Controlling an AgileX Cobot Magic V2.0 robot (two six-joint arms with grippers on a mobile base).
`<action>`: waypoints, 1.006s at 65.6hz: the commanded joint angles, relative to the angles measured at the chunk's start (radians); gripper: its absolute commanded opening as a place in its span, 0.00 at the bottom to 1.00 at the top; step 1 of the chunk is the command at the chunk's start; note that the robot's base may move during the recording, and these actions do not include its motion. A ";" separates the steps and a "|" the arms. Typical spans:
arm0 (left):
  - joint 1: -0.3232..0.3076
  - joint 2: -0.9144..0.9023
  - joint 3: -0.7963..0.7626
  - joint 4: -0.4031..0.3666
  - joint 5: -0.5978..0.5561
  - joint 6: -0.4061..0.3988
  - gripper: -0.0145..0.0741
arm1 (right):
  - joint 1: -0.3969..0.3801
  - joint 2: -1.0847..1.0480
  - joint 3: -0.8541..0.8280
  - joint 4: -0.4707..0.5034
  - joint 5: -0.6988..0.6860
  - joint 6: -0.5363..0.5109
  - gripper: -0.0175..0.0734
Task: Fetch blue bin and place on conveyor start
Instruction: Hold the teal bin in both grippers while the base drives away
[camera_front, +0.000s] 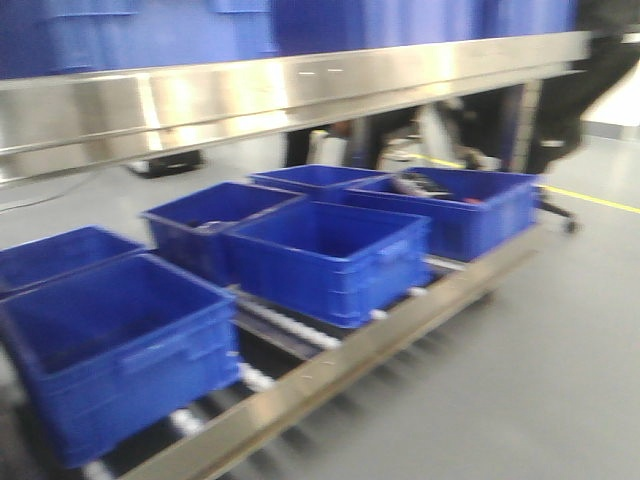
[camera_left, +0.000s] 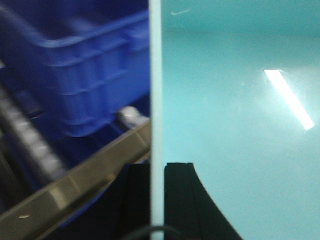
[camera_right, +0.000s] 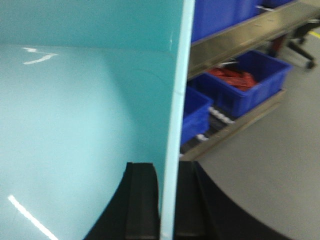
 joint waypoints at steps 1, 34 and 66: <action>-0.017 -0.008 -0.008 -0.055 -0.089 0.000 0.04 | 0.019 -0.009 -0.004 0.013 -0.108 -0.013 0.02; -0.017 -0.008 -0.008 -0.055 -0.089 0.000 0.04 | 0.019 -0.009 -0.004 -0.039 -0.003 -0.013 0.02; -0.017 -0.008 -0.008 -0.055 -0.089 0.000 0.04 | 0.019 -0.009 -0.004 -0.044 -0.004 -0.013 0.02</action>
